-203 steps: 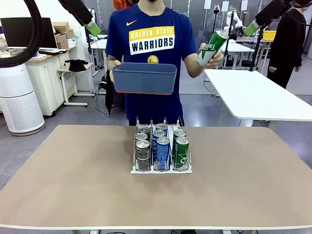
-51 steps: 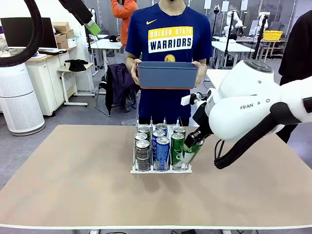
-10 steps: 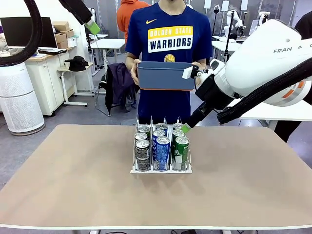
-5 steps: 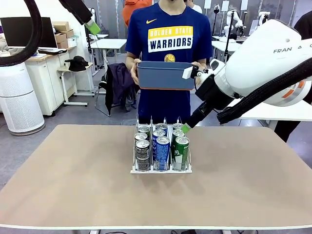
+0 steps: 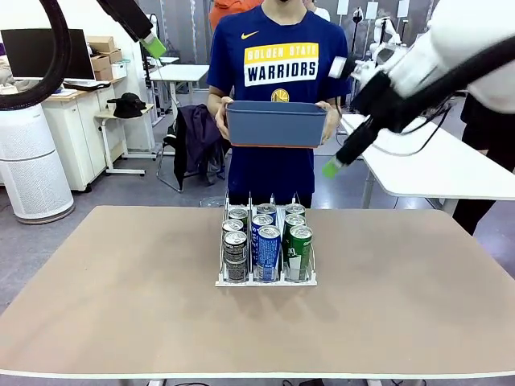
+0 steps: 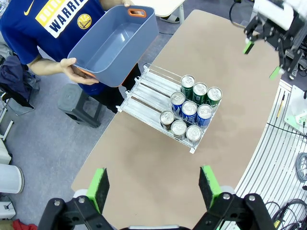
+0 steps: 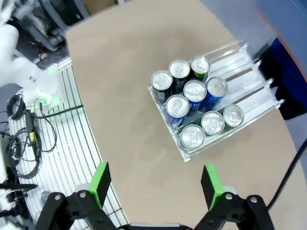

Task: Fill the beverage cans into the dispenser.
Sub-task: Place the picked Sprite in the line of the Automatic Can Dispenser with the same cans.

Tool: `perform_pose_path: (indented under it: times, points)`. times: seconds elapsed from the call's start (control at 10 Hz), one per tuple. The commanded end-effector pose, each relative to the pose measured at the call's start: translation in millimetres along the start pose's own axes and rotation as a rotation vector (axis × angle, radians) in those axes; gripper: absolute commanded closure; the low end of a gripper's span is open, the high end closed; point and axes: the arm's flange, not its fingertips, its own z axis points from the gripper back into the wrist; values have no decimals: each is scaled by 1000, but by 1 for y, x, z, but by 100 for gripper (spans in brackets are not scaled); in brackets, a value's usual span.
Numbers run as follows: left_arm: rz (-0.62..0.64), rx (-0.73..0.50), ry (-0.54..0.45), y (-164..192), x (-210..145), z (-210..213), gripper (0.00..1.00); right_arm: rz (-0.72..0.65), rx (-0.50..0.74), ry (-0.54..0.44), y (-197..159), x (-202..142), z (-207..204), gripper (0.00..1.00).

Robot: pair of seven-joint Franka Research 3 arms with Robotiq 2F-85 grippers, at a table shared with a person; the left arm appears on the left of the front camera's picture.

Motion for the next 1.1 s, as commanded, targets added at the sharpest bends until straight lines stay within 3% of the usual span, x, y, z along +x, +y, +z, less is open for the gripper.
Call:
perform_pose_path:
  times: [0.0, 0.5, 1.0]
  points:
    - [0, -4, 11, 1, -2, 1, 0, 16, 29, -42, -11, 19, 19, 0]
    - [0, -4, 11, 1, -2, 1, 0, 59, -61, -141, -25, 45, 81, 0]
    - [0, -4, 11, 1, -2, 1, 0, 48, -91, -143, -28, 72, 135, 0]
